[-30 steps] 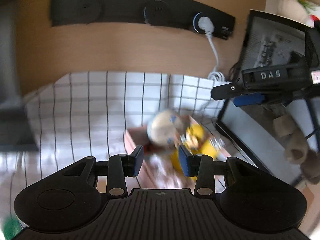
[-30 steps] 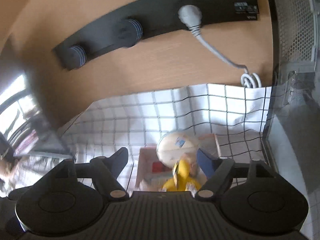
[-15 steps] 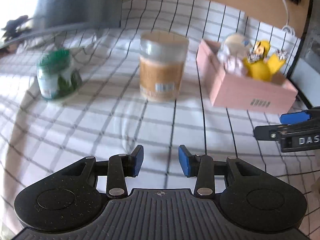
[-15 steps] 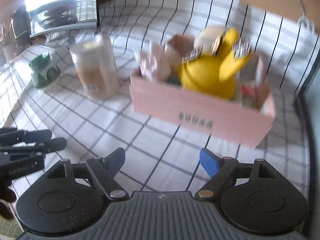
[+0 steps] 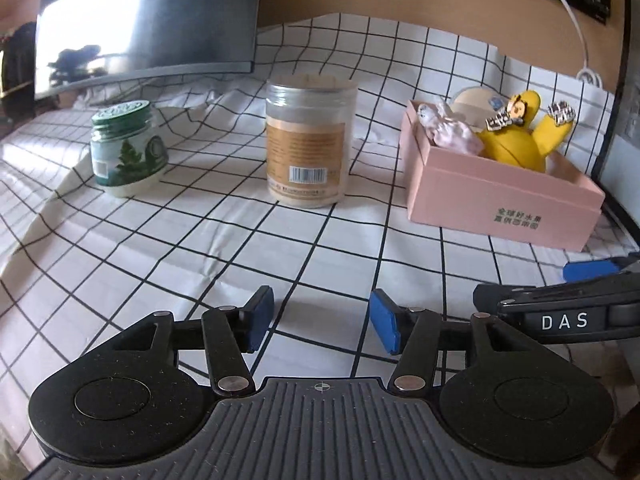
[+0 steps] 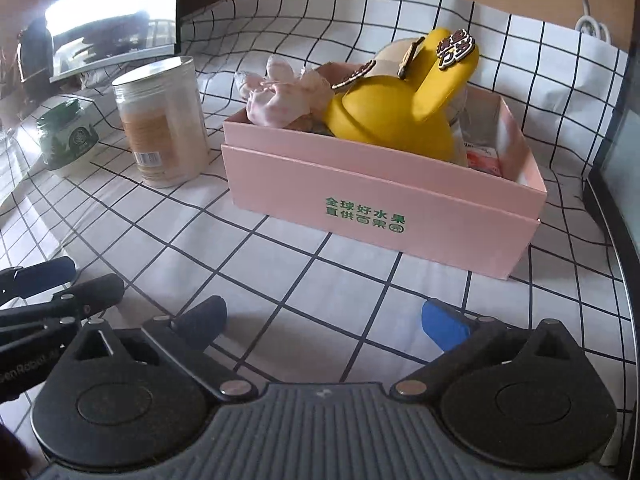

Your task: Organize soft objects

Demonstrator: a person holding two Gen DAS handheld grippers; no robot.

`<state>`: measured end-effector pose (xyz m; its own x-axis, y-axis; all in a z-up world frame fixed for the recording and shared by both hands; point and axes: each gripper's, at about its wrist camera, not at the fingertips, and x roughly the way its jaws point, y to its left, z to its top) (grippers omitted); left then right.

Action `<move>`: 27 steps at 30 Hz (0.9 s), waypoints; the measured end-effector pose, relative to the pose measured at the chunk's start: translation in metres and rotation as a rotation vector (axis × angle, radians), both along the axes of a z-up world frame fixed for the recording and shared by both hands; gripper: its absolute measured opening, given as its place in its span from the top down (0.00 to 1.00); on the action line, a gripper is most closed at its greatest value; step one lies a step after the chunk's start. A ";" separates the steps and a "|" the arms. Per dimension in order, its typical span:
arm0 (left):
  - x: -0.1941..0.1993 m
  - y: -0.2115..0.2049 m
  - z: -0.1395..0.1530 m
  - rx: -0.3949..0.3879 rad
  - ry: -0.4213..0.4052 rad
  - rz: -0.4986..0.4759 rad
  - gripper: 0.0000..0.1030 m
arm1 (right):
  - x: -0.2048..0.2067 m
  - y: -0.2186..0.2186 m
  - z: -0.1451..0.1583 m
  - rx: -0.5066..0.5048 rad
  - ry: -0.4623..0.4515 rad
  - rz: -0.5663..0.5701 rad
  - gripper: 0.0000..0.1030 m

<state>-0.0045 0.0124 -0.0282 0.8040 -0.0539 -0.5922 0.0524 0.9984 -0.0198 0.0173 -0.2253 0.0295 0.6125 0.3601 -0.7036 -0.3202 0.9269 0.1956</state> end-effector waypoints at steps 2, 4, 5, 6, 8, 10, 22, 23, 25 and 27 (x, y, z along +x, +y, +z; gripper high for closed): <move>0.002 -0.005 -0.001 0.041 0.001 -0.005 0.44 | -0.003 -0.002 -0.001 0.006 -0.015 -0.004 0.00; 0.001 -0.005 -0.001 0.039 -0.002 0.002 0.45 | -0.006 -0.003 -0.002 0.016 -0.039 -0.003 0.00; 0.001 -0.004 -0.001 0.034 -0.003 0.004 0.44 | -0.007 -0.004 -0.002 0.018 -0.040 -0.004 0.00; 0.000 -0.004 -0.001 0.033 -0.004 0.004 0.45 | -0.006 -0.003 -0.001 0.018 -0.042 -0.006 0.00; 0.000 -0.004 -0.002 0.029 -0.007 0.006 0.45 | -0.007 -0.003 -0.002 0.020 -0.050 -0.014 0.00; -0.001 -0.005 -0.002 0.032 -0.009 0.011 0.44 | -0.010 -0.001 -0.003 0.023 -0.065 -0.030 0.00; 0.000 -0.005 -0.002 0.028 -0.009 0.011 0.44 | -0.011 -0.001 -0.003 0.027 -0.066 -0.022 0.00; 0.000 -0.005 -0.002 0.030 -0.009 0.012 0.44 | -0.011 -0.001 -0.003 0.027 -0.066 -0.022 0.00; 0.000 -0.004 -0.002 0.029 -0.009 0.012 0.44 | -0.011 -0.001 -0.003 0.027 -0.066 -0.022 0.00; 0.000 -0.004 -0.002 0.029 -0.009 0.011 0.44 | -0.011 -0.001 -0.003 0.027 -0.066 -0.023 0.00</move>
<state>-0.0048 0.0083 -0.0302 0.8099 -0.0280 -0.5859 0.0413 0.9991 0.0094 0.0062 -0.2259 0.0267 0.6657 0.3641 -0.6514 -0.3124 0.9287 0.1998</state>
